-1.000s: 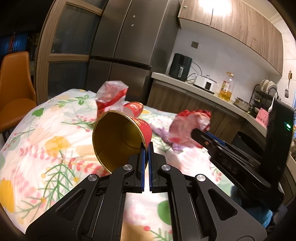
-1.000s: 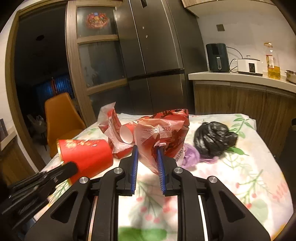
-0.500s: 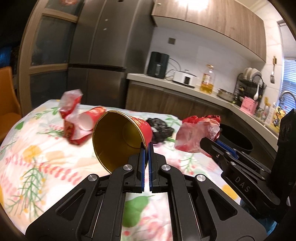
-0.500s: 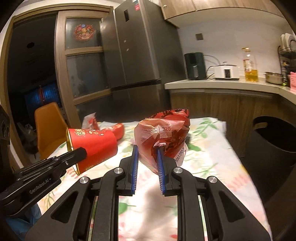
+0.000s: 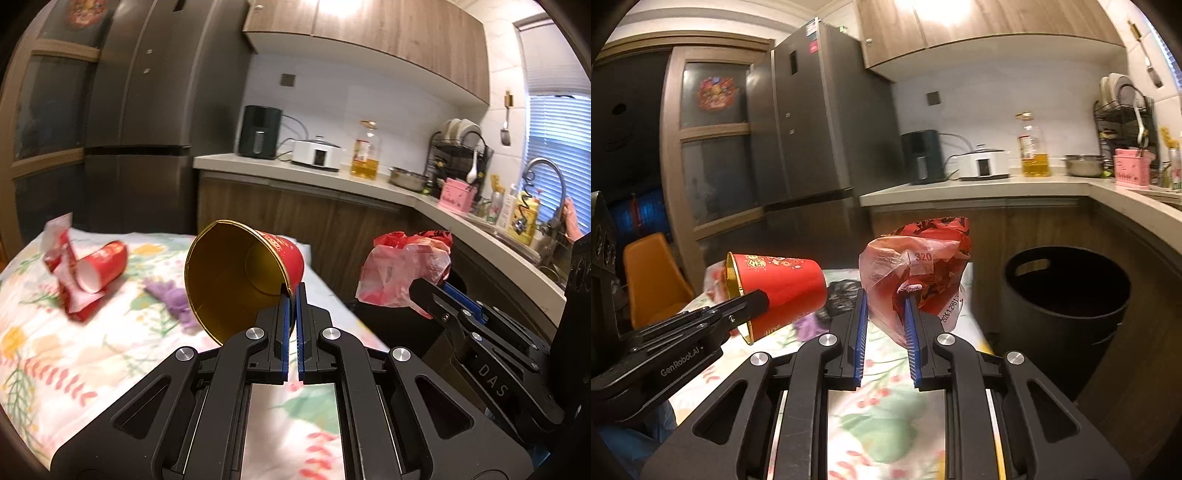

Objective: Collect trash
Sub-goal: 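Carry the red cup and red snack bag over the black bin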

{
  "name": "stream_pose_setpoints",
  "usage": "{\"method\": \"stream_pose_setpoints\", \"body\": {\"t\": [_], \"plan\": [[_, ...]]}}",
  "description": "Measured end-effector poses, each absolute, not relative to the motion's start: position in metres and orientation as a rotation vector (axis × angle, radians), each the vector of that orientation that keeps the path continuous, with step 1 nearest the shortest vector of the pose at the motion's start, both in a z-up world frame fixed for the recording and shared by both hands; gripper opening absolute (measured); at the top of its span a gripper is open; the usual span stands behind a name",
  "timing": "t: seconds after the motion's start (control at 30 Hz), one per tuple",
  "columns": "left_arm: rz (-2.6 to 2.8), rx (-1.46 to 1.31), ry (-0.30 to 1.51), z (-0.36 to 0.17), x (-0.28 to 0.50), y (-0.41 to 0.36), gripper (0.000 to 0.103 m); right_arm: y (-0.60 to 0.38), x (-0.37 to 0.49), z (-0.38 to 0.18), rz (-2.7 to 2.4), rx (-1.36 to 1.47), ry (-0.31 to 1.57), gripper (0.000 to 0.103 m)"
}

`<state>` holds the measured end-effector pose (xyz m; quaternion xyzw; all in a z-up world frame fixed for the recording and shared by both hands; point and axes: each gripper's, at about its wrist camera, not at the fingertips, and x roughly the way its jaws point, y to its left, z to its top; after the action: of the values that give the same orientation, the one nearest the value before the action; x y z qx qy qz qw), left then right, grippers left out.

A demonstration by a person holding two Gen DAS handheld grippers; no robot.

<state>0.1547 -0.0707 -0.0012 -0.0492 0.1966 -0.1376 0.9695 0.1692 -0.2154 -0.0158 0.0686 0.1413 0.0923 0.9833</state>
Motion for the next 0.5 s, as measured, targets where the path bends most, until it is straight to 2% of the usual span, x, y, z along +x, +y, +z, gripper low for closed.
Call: {"method": "stream_pose_setpoints", "body": {"t": [0.5], "plan": [[-0.444,-0.042,0.358,0.01,0.187,-0.16,0.002,-0.299,0.18,-0.007,-0.034,0.141,0.228,0.02]]}}
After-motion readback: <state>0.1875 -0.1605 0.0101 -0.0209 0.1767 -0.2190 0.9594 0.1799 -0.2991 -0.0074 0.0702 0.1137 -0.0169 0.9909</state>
